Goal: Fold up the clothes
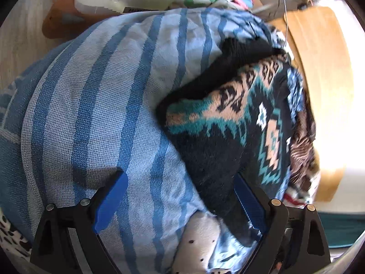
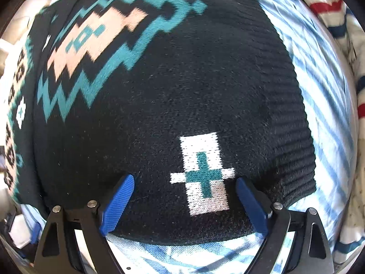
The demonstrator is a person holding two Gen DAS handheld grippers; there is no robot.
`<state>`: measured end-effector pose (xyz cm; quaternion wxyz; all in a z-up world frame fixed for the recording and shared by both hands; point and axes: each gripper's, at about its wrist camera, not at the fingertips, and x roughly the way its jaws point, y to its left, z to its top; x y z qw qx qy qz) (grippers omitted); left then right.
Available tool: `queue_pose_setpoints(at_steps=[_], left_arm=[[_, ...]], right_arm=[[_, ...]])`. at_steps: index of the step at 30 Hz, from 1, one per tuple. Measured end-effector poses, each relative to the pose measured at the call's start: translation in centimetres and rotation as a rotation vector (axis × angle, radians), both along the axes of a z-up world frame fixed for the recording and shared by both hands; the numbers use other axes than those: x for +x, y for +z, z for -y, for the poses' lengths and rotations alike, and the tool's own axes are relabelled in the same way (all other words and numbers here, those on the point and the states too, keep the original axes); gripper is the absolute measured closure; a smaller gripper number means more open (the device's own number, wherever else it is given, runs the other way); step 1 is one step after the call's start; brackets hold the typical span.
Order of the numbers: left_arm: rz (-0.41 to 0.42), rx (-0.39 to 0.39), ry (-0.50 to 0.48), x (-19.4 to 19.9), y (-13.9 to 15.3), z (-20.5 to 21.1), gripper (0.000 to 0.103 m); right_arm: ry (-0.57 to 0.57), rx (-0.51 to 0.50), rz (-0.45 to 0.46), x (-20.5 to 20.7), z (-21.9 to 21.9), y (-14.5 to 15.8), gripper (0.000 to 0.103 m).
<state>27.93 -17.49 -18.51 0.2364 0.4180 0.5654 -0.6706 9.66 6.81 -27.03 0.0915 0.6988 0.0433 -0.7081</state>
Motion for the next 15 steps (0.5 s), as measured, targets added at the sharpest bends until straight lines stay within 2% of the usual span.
queue_pose_setpoints(at_steps=[4,15], left_arm=[[0.035,0.009,0.0,-0.1,-0.3,-0.3,0.01],[0.068,0.026,-0.022,-0.3,-0.7,-0.7,0.01]], right_arm=[[-0.051,-0.057,0.038,-0.5,-0.9,-0.5,0.0],[-0.047,-0.046,0.036,-0.6,-0.3,-0.2,0.0]])
